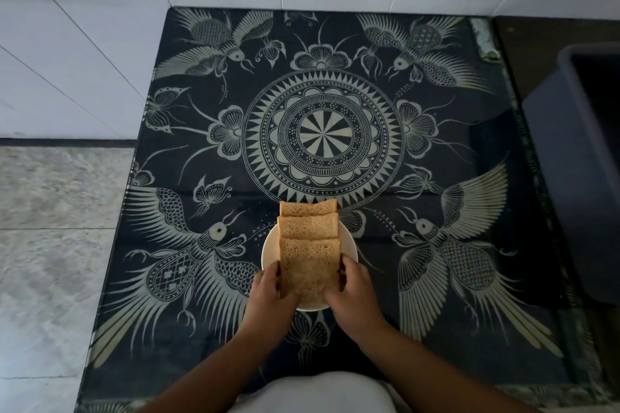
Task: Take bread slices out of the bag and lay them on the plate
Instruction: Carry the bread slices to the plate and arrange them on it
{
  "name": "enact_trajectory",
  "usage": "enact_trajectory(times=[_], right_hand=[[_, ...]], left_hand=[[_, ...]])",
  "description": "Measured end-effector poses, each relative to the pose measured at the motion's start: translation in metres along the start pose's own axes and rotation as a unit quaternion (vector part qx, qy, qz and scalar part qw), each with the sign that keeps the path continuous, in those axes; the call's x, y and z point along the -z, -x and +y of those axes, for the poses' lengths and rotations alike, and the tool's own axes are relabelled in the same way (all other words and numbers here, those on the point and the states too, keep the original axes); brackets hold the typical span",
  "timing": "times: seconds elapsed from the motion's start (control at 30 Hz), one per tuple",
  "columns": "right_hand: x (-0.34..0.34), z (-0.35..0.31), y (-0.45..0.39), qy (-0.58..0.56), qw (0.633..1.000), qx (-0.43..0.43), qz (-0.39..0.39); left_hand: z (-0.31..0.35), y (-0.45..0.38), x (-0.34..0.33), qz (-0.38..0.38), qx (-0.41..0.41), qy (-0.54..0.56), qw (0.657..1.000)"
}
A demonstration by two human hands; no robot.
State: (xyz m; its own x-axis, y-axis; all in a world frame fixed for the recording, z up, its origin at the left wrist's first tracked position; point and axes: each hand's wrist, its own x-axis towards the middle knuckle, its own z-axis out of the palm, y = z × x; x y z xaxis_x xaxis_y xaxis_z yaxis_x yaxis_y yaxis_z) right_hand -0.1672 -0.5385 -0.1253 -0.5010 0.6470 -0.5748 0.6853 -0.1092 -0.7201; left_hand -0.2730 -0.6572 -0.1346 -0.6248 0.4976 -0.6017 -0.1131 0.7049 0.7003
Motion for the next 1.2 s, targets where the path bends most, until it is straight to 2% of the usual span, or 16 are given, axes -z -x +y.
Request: enact_trajectory(times=[0.33,0.47,0.8,0.97,1.1,1.2], right_hand=[[-0.001,0.009,0.008,0.014,1.000,0.006,0.007],[-0.004,0.010,0.007,0.021,1.000,0.011,0.016],[0.000,0.007,0.004,0.014,1.000,-0.010,-0.015],[0.005,-0.005,-0.008,-0.084,0.996,0.008,0.031],[0.014,-0.006,-0.016,-0.197,0.979,-0.023,0.056],[0.016,-0.003,-0.014,-0.179,0.982,-0.006,0.059]], left_hand=[[-0.005,0.005,0.002,-0.023,0.005,0.032,0.999],[-0.004,0.007,-0.002,0.003,-0.002,0.019,1.000],[0.000,0.004,0.004,-0.020,0.002,0.027,0.999],[0.018,-0.006,0.013,-0.026,-0.030,0.150,0.988],[0.029,-0.013,0.017,-0.052,-0.022,0.245,0.968],[0.031,-0.013,0.018,-0.089,-0.032,0.253,0.963]])
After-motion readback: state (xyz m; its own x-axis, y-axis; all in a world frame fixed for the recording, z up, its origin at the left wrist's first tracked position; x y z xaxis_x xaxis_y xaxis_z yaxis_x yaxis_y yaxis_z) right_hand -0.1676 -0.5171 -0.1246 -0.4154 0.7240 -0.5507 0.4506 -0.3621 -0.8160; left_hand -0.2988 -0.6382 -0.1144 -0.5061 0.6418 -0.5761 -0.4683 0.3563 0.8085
